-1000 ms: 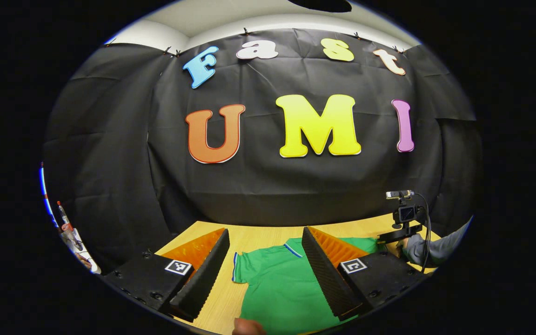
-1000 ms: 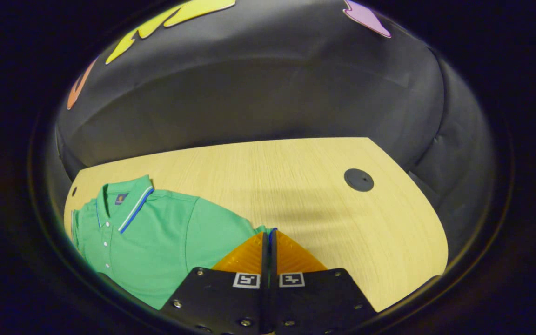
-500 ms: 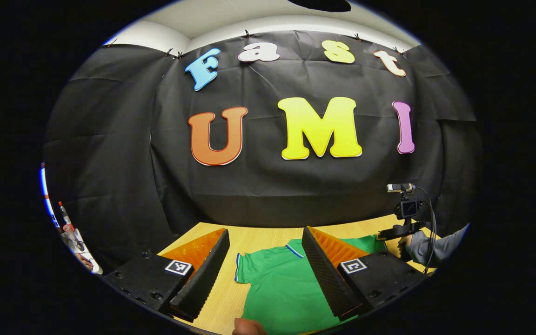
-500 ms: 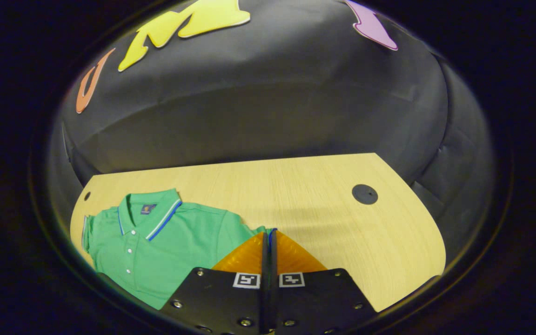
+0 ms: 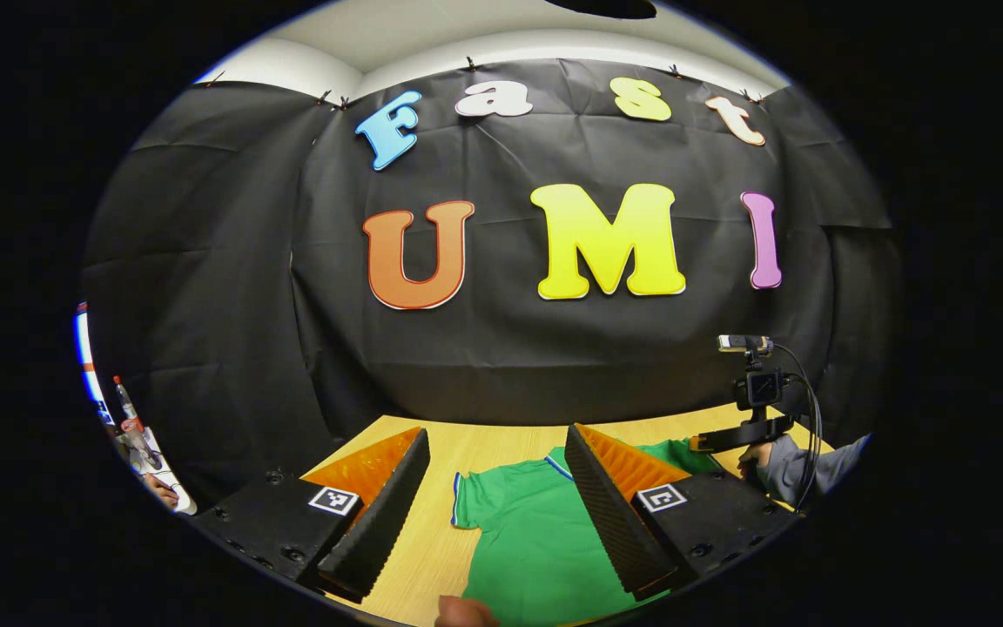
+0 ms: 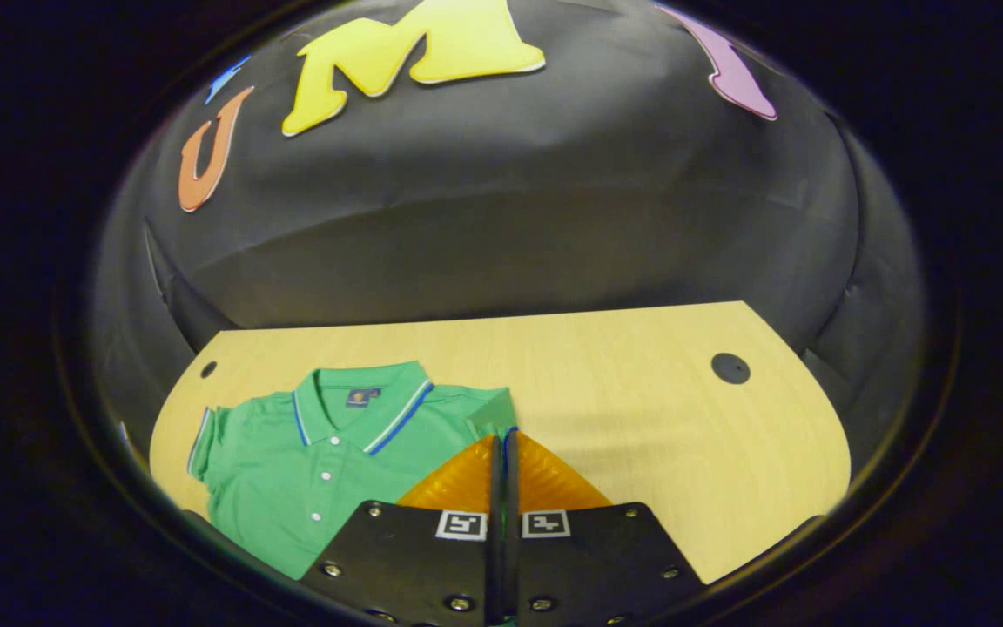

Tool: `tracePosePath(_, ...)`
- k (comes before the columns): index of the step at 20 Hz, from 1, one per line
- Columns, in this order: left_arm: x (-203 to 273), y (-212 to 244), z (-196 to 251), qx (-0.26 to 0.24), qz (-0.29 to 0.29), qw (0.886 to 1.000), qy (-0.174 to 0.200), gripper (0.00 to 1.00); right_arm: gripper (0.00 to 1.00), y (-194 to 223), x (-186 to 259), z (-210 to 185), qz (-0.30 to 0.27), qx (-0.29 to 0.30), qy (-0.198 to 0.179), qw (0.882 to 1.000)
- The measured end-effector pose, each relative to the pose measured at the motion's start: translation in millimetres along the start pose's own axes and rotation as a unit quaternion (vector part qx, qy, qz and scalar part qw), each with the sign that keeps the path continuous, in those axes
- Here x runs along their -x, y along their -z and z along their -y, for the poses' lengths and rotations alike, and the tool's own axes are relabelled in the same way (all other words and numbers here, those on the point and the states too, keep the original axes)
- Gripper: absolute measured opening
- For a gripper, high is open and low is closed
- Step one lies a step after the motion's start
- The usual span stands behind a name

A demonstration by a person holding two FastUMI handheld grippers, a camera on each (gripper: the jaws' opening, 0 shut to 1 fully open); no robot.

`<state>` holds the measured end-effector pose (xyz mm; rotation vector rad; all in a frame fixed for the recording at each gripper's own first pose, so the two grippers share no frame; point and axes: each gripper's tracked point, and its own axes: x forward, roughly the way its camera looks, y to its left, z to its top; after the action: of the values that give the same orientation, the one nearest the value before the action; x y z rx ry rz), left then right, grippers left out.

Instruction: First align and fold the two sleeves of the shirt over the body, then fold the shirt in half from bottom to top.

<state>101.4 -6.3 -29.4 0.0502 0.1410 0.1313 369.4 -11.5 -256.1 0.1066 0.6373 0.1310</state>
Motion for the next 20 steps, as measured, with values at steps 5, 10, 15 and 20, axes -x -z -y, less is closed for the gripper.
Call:
tracePosePath(5, 4.8, 0.2, -12.3, -0.005, 0.0, 1.0, -0.013, 1.0, 0.01, 16.7, 1.7, -32.9, -0.009, -0.002, -0.02, 1.0)
tracePosePath(10, 7.9, 2.1, -23.5, -0.005, -0.003, 1.0, -0.025, 1.0, 0.01, 36.2, -0.9, -56.6, -0.022, 0.007, -0.033, 0.999)
tracePosePath(15, 10.7, 3.2, -30.7, -0.005, -0.003, 0.999, -0.034, 1.0, 0.01, 48.1, -4.9, -64.6, -0.032, 0.013, -0.038, 0.999)
tracePosePath(20, 10.1, 2.8, -34.3, -0.007, -0.004, 0.999, -0.039, 1.0, 0.01, 58.2, -10.3, -60.7, -0.044, 0.027, -0.022, 0.998)
